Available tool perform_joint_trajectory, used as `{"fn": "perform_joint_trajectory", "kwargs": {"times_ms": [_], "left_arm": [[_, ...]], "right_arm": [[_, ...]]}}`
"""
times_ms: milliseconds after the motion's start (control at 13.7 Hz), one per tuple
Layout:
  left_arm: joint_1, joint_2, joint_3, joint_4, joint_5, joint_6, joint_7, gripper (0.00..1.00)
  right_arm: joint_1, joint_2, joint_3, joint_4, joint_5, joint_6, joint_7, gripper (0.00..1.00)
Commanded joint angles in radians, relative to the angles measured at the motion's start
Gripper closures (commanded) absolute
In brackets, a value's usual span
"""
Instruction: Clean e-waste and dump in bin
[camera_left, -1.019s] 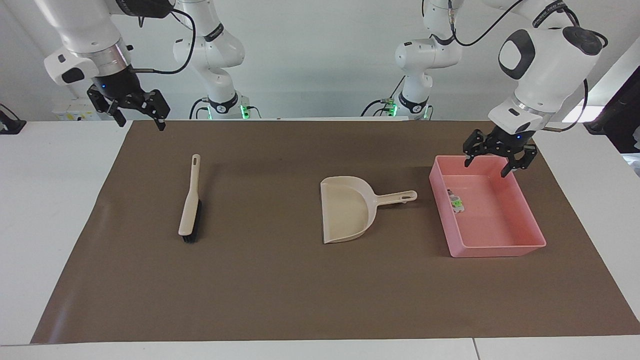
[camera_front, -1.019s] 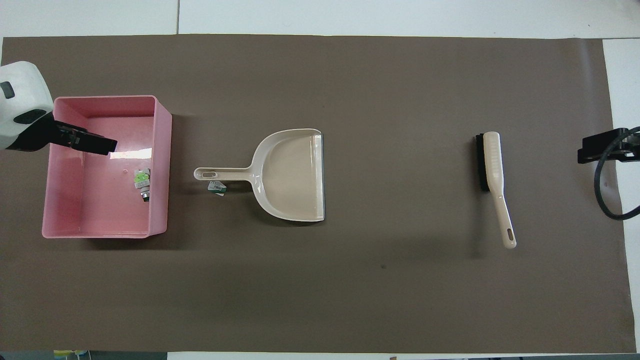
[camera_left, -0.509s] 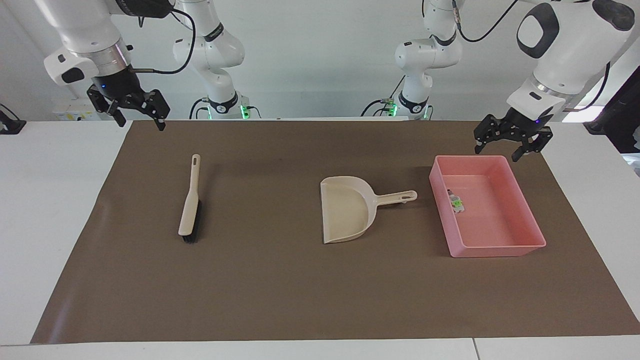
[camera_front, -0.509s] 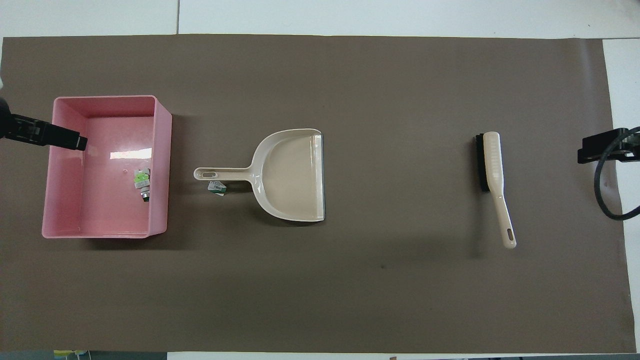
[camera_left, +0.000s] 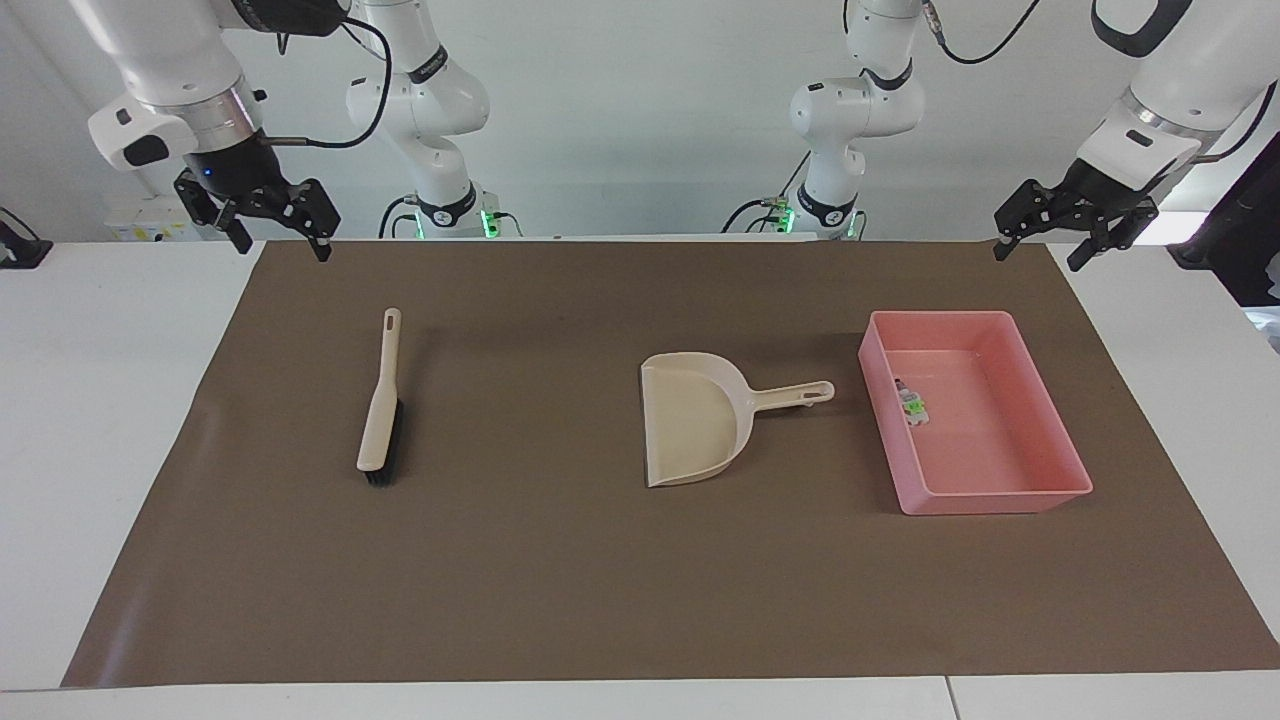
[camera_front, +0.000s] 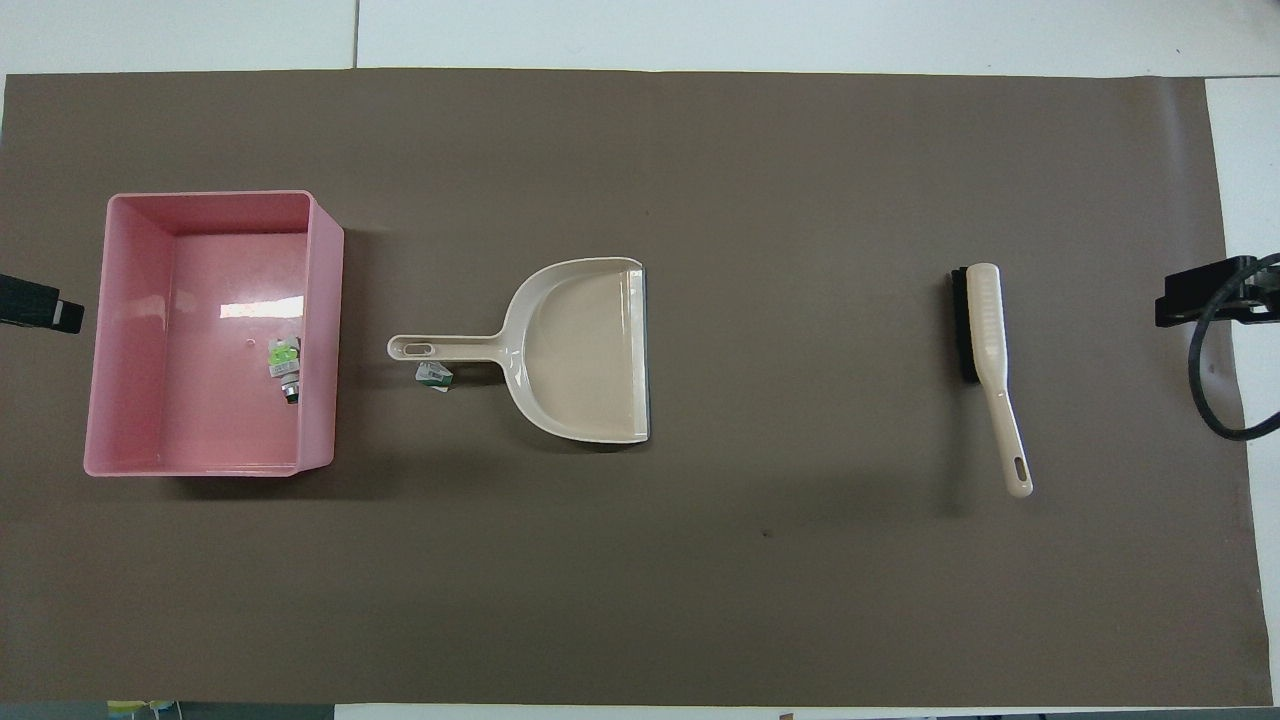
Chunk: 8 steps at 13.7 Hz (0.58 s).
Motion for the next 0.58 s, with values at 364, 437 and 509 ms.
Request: {"fn": "perform_joint_trajectory", "kwargs": {"times_ms": [364, 437, 509], "left_arm": [[-0.032, -0.016, 0.005, -0.026, 0.060, -0.006, -0.048, 0.00], [-0.032, -0.016, 0.004, -0.026, 0.060, -0.003, -0.049, 0.00], [-0.032, -0.016, 0.002, -0.027, 0.060, 0.000, -0.051, 0.00]], "right_arm": [[-0.004, -0.009, 0.002, -0.011, 0.003, 0.018, 0.010, 0.00], [-0.004, -0.009, 0.002, -0.011, 0.003, 0.018, 0.013, 0.00], [-0.004, -0.009, 0.002, -0.011, 0.003, 0.018, 0.014, 0.00]]}}
